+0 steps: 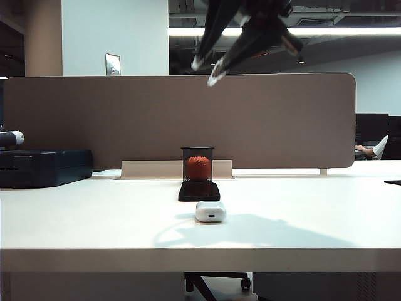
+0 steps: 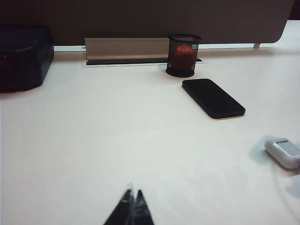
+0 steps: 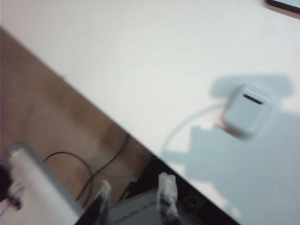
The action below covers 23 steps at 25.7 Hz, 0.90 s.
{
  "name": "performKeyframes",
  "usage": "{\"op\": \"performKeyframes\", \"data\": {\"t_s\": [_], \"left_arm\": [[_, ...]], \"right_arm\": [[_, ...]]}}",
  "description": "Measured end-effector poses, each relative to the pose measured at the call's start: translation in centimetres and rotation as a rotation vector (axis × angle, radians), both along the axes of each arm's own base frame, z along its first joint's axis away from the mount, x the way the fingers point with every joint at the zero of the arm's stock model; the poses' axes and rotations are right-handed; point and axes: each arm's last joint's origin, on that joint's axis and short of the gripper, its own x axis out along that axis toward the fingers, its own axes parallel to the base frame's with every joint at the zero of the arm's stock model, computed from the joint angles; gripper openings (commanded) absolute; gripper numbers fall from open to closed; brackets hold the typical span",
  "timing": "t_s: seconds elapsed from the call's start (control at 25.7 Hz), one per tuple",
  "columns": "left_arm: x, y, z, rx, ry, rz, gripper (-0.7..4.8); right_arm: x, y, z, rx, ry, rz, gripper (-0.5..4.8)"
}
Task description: Find the wireless headphone case on the desktop and place it on the left side of the phone.
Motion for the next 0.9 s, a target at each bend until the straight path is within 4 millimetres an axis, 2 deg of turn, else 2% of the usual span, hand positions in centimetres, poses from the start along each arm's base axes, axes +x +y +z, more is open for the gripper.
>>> {"op": "performKeyframes", "data": {"t_s": [0.16,0.19,0.23,0.27,0.43,0.47,0.51,0.62,0.7,0.9], "left_arm": [[0.0,0.0,0.0,0.0,0.0,0.0,-0.06],[0.0,0.0,0.0,0.0,0.0,0.0,-0.05],[0.0,0.0,0.0,0.0,0.0,0.0,-0.05],[0.0,0.0,0.0,0.0,0.0,0.0,-0.06],[0.0,0.0,0.0,0.0,0.0,0.0,-0.05],[0.0,0.0,0.0,0.0,0.0,0.0,-0.05],[0.0,0.0,0.0,0.0,0.0,0.0,-0.05],[0.0,0.0,0.0,0.0,0.001,0.0,-0.05],[0.0,0.0,0.0,0.0,0.0,0.0,-0.05],[0.0,0.0,0.0,0.0,0.001,0.0,-0.06]], "right_arm": [[0.6,1.6,-1.8,-0.08,0.001,-0.054,1.68],[0.7,2.4,-2.6,-0.123,0.0,-0.08,1.9],[0.8,2.7,-2.9,-0.141,-0.002,-0.096,2.54],[0.9,3.4,-3.8,-0.186,-0.003,-0.131,2.8],[1.6,4.9,-6.3,-0.273,-0.005,-0.236,3.04],[1.7,5.1,-6.6,-0.282,-0.001,-0.248,3.51],[1.9,5.4,-7.3,-0.303,0.001,-0.28,3.69],[2.3,5.7,-7.8,-0.31,-0.014,-0.346,4.47],[2.6,5.8,-8.1,-0.305,-0.021,-0.39,4.79],[3.4,6.4,-8.8,-0.267,-0.044,-0.479,4.79]]}}
